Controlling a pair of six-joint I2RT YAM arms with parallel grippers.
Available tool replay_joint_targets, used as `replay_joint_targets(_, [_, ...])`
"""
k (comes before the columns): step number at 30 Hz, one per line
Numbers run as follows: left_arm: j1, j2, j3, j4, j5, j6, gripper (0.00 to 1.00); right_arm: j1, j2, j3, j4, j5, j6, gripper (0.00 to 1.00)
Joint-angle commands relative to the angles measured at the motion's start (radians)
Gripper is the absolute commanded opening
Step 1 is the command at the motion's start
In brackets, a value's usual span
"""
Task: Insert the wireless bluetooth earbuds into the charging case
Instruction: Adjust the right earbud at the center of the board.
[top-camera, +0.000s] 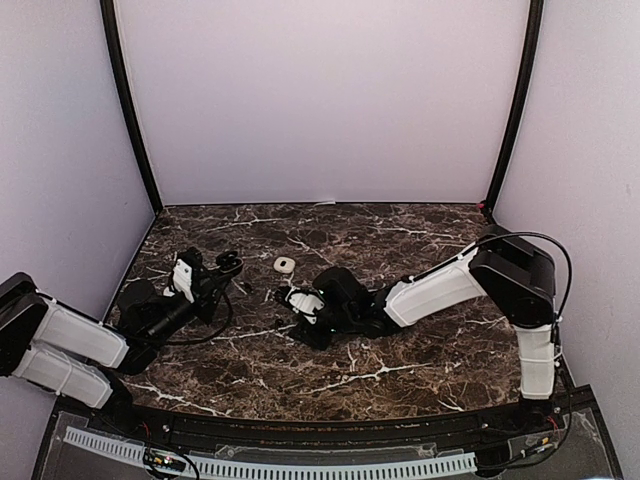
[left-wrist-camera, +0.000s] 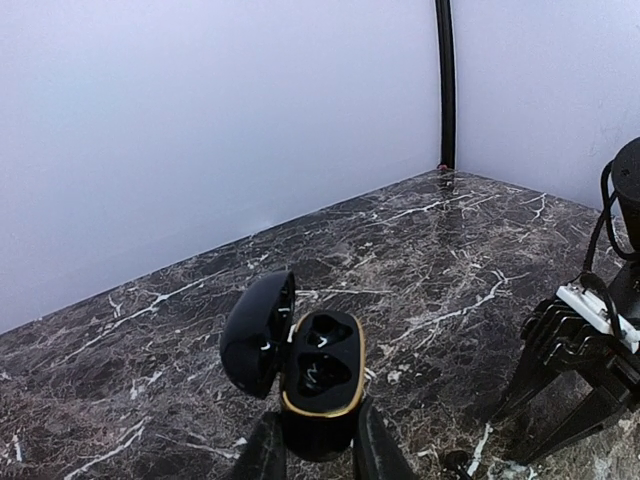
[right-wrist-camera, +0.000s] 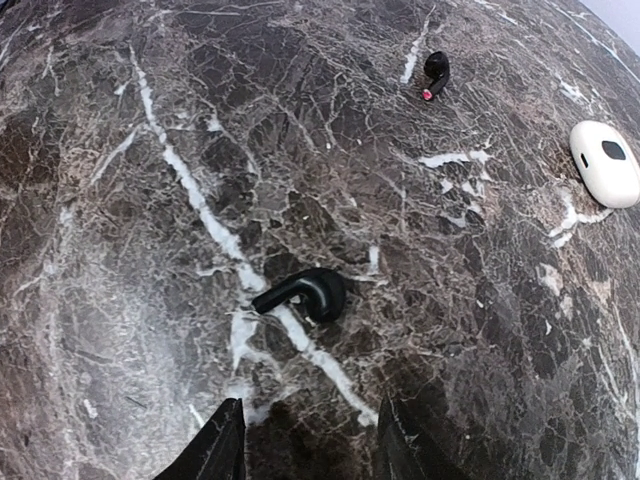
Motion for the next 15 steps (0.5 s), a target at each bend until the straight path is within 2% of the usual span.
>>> replay_joint_targets(1, [0.007,0.013,-0.014,0.044,-0.002,-0.011,0.11,-0.018,0.032,0.044,0.065,-0.012,-0.079,0.44])
replay_joint_targets(15, [0.011,0.022,-0.014,0.05,0.006,-0.007,0.1,-0.025,0.125,0.132,0.041,-0.087,-0.279,0.38])
